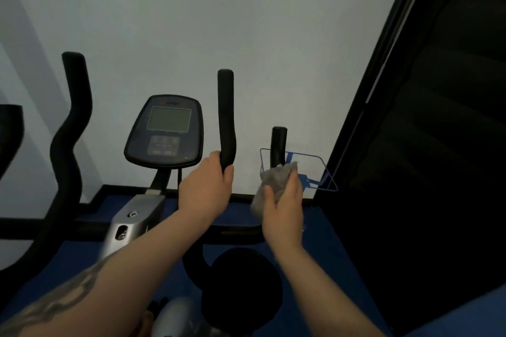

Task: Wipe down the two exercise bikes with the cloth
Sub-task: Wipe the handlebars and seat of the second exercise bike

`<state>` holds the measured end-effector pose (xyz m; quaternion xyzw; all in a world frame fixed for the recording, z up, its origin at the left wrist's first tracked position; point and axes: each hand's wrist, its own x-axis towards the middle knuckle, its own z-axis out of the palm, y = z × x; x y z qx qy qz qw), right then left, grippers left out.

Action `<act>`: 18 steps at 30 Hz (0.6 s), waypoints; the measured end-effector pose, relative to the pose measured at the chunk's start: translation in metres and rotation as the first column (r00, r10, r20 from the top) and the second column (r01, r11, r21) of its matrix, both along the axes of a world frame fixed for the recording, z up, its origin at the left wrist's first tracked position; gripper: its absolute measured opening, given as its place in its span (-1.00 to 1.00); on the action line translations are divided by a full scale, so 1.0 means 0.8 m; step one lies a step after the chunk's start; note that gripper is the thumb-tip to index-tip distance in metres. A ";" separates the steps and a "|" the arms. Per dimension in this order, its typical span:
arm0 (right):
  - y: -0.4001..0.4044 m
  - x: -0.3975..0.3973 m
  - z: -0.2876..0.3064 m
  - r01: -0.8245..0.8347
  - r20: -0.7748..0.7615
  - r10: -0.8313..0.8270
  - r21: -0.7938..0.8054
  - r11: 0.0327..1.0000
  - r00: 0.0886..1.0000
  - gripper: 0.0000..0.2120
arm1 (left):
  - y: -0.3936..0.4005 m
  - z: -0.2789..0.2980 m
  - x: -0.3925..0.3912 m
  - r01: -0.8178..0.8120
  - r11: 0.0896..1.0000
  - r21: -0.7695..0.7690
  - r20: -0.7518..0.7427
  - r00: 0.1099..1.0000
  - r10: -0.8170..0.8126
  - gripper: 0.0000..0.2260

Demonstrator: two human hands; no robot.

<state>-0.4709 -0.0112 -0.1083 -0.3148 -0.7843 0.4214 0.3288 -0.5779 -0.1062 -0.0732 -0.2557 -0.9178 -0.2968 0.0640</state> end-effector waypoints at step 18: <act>0.109 -0.076 0.084 -0.228 0.143 0.250 -0.156 0.961 0.958 -0.48 | 0.006 0.007 0.008 -0.059 0.997 -0.049 -0.047 0.997 0.057 -0.75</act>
